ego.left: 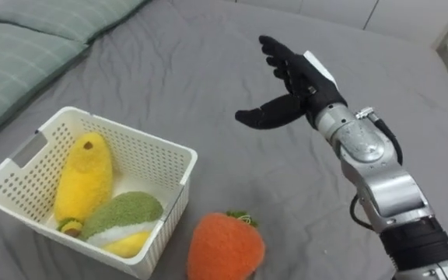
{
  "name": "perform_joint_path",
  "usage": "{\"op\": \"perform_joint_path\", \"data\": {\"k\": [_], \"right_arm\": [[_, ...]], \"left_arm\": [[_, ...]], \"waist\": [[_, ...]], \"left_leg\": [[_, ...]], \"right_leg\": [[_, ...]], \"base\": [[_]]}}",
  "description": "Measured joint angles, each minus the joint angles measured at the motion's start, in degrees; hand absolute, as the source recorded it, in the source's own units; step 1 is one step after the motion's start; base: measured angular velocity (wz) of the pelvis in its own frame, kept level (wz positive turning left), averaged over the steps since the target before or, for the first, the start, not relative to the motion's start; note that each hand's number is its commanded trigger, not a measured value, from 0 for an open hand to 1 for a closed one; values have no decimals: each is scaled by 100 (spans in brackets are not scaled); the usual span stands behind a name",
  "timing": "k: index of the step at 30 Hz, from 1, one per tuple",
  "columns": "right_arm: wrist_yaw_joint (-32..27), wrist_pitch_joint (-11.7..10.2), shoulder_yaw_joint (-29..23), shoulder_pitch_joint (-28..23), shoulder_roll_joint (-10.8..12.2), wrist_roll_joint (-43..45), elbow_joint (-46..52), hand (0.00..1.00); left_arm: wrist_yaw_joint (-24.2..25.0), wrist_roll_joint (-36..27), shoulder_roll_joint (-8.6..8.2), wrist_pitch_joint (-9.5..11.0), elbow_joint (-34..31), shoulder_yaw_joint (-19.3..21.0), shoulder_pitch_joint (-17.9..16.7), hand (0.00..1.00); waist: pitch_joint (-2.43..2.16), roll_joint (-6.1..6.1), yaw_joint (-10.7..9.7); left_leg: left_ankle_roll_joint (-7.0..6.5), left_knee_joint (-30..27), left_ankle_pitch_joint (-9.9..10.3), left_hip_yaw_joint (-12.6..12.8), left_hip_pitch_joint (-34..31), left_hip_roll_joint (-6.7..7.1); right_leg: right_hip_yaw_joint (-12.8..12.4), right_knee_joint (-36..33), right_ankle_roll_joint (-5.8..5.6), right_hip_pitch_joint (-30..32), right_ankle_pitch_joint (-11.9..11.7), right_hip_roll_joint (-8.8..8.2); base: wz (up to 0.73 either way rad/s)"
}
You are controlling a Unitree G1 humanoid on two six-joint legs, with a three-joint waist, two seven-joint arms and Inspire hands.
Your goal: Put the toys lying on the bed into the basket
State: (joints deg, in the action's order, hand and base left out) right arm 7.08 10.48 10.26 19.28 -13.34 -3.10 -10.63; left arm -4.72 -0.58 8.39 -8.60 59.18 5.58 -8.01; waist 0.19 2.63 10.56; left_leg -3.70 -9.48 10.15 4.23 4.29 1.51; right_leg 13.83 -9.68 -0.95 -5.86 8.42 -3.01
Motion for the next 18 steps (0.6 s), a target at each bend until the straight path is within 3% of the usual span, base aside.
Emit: {"op": "perform_joint_path", "data": {"k": [5, 11, 18], "right_arm": [[11, 0, -17, -412, 15, 1, 32, 0], [279, 40, 61, -655, 137, 111, 33, 0], [1030, 101, 642, -1030, 262, 170, 8, 0]], "left_arm": [[0, -276, -77, 14, -82, -16, 25, 0], [-2, -545, -97, 16, -72, -25, -30, 0], [28, -554, -90, 26, -51, -25, -34, 0]], "waist": [[-22, -82, -153], [-29, -136, -158], [-23, -142, -63]], "left_leg": [[-3, 11, 21, 123, 10, -19], [-1, 87, 23, 276, 43, -44], [17, 145, 36, 344, 86, -69]], "right_leg": [[-57, -4, 1, 30, -2, 12], [-203, -5, 1, 115, -2, 43], [-247, 9, 1, 131, -1, 72]], "base": [[-10], [-13], [-4]]}}
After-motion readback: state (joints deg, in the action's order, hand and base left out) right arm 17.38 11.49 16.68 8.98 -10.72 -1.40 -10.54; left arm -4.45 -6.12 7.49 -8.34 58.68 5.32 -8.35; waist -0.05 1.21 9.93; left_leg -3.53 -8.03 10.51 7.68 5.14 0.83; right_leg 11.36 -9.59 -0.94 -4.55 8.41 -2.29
